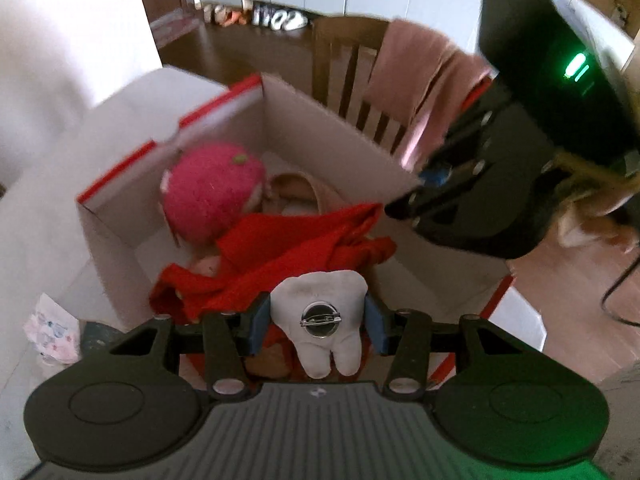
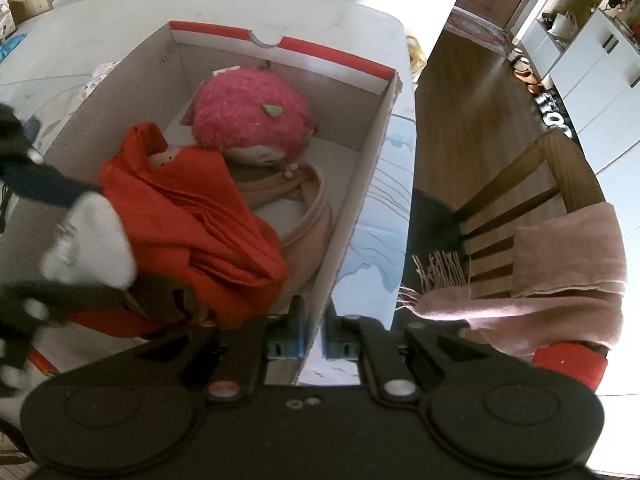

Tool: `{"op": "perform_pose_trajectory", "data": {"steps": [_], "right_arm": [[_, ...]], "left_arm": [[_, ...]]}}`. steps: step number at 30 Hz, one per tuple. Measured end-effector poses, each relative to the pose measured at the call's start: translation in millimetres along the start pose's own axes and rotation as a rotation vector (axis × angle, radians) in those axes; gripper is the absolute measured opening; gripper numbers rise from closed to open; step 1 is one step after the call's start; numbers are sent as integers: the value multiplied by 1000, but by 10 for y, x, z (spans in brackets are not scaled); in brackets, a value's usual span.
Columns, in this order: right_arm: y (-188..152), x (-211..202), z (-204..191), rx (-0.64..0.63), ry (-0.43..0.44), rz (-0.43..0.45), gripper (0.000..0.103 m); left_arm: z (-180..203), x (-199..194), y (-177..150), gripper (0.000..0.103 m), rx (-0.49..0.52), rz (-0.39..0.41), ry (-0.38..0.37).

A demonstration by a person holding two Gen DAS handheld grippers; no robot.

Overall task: Organize objects
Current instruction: 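Carry the tooth plush into the box with the left gripper and release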

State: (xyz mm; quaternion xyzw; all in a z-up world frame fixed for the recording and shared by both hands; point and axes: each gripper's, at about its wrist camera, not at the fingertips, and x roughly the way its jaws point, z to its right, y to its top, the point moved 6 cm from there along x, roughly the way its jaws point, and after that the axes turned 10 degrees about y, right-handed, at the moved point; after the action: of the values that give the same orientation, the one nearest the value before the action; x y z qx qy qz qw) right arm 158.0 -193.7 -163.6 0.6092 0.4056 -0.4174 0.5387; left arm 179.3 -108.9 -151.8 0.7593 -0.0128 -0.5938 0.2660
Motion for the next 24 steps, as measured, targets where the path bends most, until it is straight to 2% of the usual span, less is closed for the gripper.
{"op": "perform_pose_trajectory", "data": {"steps": [6,12,13,15,24], "right_arm": [[-9,-3,3,-1,3,2,6],[-17,1,6,-5,1,3,6],[-16,1,8,-5,1,3,6],[-17,4,9,-5,1,2,6],[-19,4,3,-9,-1,2,6]], "left_arm": [[19,364,-91,48,-18,-77,-12],[24,542,-141,51,-41,-109,-15],[22,566,-144,52,-45,-111,-13],[12,608,-173,63,-56,-119,-13],[-50,400,-213,72,-104,-58,-23]]}}
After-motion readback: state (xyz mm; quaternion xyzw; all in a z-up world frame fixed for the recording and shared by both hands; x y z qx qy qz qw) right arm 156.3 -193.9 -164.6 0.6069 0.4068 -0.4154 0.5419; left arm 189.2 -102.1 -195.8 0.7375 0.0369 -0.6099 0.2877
